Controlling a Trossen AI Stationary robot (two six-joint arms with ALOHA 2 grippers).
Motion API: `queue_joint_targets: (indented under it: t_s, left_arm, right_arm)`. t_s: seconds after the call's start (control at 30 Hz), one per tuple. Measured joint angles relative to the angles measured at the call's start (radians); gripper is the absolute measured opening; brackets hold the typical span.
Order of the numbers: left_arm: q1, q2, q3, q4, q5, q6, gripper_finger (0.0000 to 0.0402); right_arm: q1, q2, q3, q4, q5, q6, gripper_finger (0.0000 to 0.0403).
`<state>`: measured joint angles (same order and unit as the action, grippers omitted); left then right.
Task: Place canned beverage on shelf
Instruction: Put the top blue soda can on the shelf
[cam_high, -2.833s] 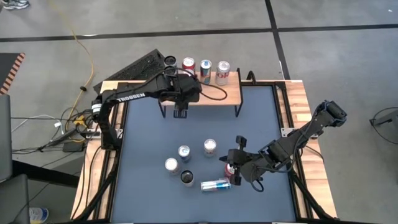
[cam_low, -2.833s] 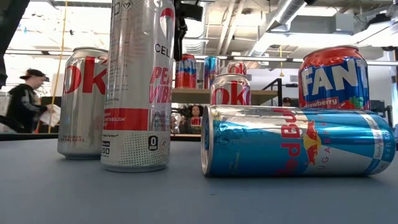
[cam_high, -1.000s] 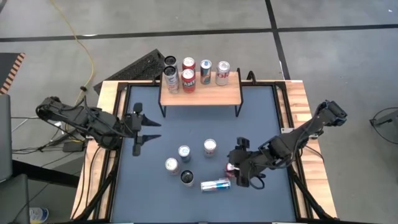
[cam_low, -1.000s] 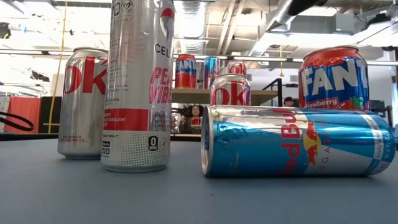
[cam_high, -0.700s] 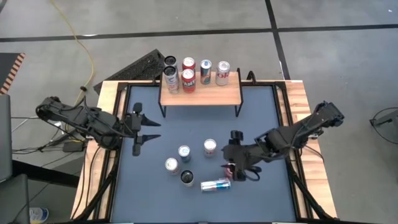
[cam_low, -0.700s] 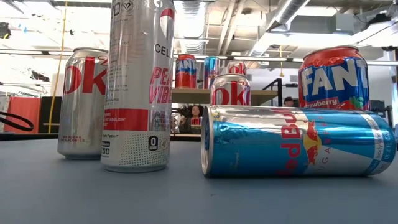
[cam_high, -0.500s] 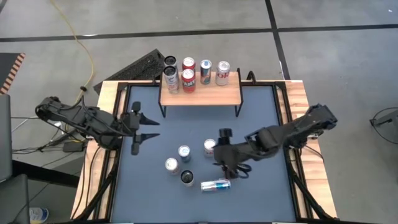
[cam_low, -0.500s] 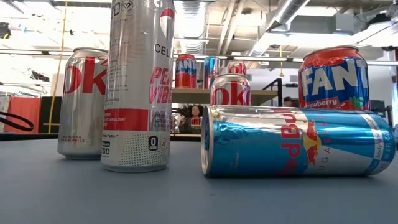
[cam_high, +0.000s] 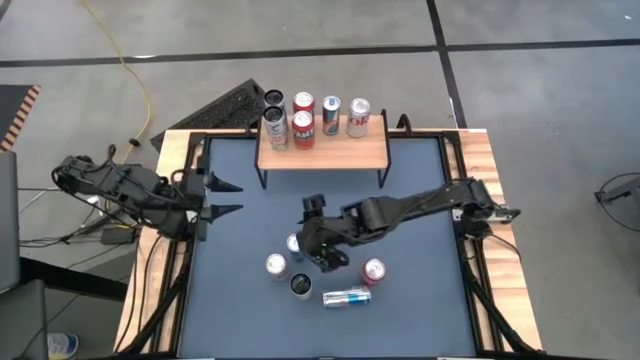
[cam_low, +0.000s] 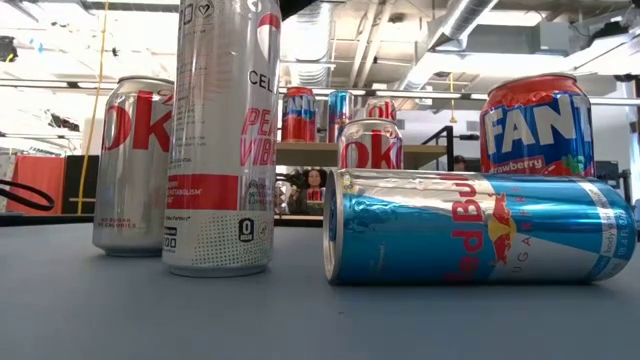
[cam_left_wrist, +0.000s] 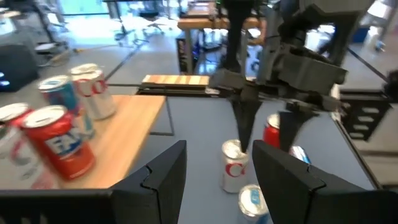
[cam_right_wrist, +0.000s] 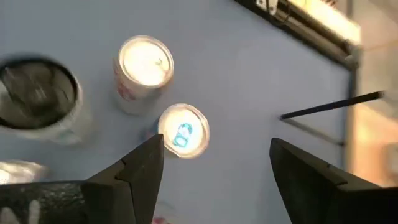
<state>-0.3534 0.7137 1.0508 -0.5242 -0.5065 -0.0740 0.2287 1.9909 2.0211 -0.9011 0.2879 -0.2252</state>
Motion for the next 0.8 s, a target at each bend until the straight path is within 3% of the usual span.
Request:
queue_joint_targets:
  t_s: [0.17, 0.8]
  left_arm:
    - [0.0, -0.031, 0.0, -0.012, -0.03, -0.01, 0.0174]
    - [0.0, -0.04, 0.0, -0.025, -0.03, -0.004, 0.0174]
  right_arm:
    - [-0.038, 0.071, 0.102, -0.045, -0.031, 0.169, 0.0276]
    - [-0.041, 0.172, 0.11, -0.034, -0.145, 0.325, 0.0276]
